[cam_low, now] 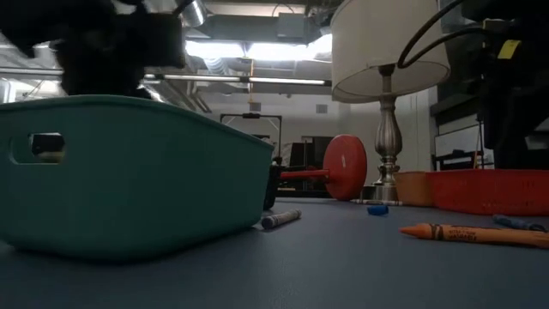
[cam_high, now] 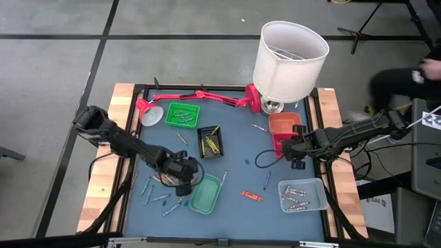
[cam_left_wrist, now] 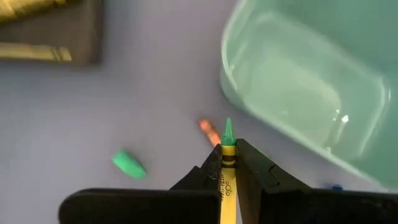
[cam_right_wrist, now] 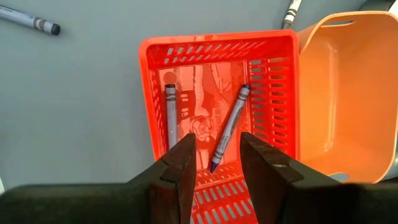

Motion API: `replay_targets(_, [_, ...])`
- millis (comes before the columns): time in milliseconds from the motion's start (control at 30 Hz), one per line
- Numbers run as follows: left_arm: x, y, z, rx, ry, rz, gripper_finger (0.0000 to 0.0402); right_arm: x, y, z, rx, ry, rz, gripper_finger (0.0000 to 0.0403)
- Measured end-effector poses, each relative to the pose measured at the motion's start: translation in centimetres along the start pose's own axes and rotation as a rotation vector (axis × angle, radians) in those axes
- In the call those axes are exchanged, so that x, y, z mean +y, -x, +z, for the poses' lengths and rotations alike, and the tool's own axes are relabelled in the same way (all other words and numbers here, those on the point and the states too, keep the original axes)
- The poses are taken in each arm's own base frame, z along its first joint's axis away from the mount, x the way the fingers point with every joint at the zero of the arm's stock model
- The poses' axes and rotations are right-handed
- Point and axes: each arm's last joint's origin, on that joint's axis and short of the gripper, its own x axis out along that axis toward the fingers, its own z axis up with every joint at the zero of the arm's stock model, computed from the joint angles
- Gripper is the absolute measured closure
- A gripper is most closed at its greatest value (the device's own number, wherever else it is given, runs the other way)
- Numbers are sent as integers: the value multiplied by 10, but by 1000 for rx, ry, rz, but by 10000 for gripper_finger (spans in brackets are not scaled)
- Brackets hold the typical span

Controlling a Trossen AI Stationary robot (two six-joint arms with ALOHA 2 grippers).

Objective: Sort crayons
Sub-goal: Put the green crayon into the black bin

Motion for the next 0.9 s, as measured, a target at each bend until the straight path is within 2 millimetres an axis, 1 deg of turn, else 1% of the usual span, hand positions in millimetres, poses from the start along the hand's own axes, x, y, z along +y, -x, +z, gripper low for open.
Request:
replay_targets(100, [6,4,14,-41,-20,19,393,0,0,0,0,0,0,281])
replay_targets(233, [21,7,34,-120,-22,102,393,1,0,1,-11,-5,13,281])
replay_targets(367, [37,11,53,-180,24,146,393,3,0,5,-45,-17,56,281])
replay_targets(567, [63,14,76,-300,126,162,393,6,2,16,-142,-45,110,281])
replay_targets(733, [84,16,90,-379,200,182,393,9,7,32,-315,-74,157,281])
replay_targets(900, [99,19,98,-431,245,196,393,11,16,52,-528,-134,201,281])
